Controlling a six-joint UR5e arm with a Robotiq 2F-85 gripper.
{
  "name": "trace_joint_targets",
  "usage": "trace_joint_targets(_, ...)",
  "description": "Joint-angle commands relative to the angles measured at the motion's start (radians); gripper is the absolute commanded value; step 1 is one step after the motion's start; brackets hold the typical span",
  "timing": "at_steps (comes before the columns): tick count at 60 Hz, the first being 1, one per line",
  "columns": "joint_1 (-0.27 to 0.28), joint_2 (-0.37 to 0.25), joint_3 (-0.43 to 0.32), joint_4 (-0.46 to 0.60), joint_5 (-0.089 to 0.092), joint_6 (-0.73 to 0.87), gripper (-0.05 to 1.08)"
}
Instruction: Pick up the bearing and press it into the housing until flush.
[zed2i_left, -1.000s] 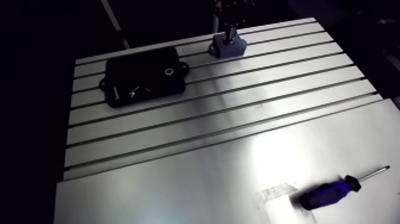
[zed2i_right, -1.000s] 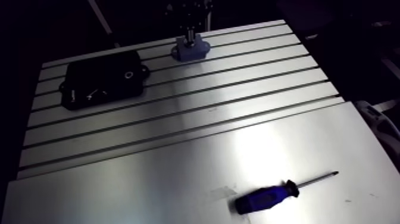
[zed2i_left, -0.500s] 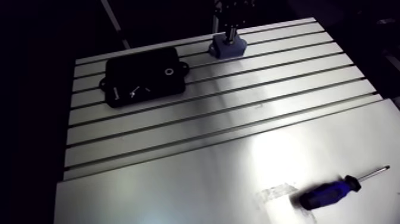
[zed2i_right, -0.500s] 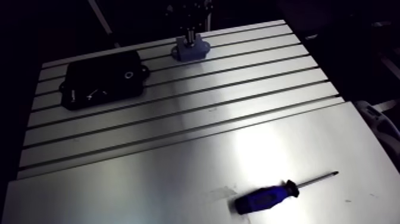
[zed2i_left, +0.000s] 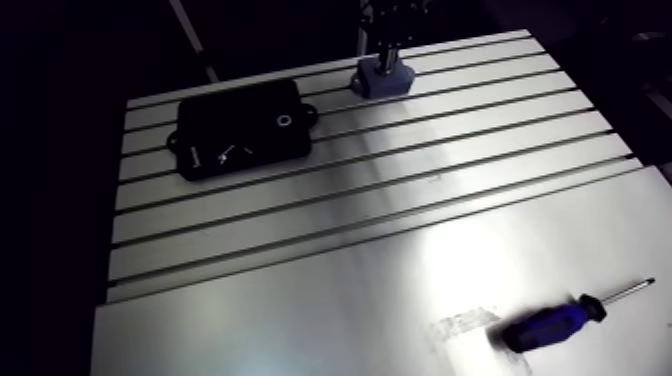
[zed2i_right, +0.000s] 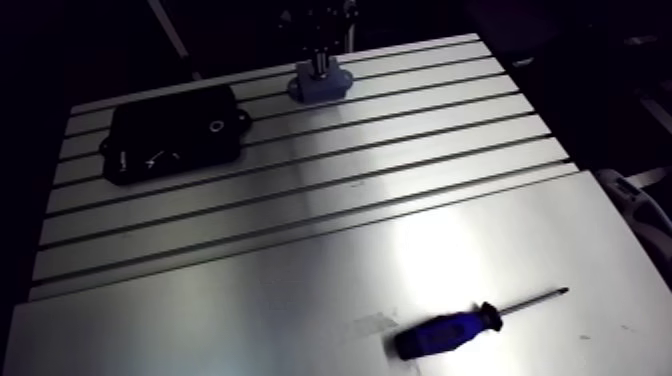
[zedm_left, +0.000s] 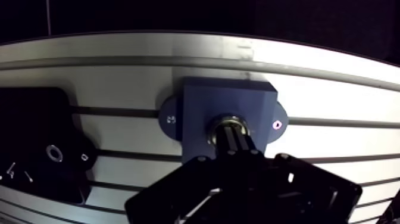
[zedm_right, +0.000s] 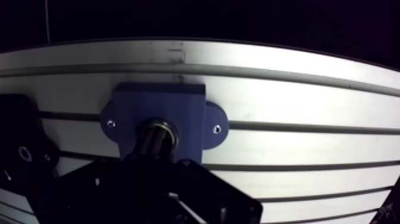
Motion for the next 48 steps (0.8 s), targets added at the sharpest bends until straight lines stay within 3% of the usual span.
trace_joint_targets(1, 0.000, 0.000, 0.002, 0.000, 0.000, 0.000, 1.07)
trace_joint_targets(25, 0.002, 0.000, 0.008, 0.000, 0.004, 0.002, 1.07)
trace_joint_targets(48, 0.002, 0.000, 0.011, -0.002, -0.003, 0.002, 1.07)
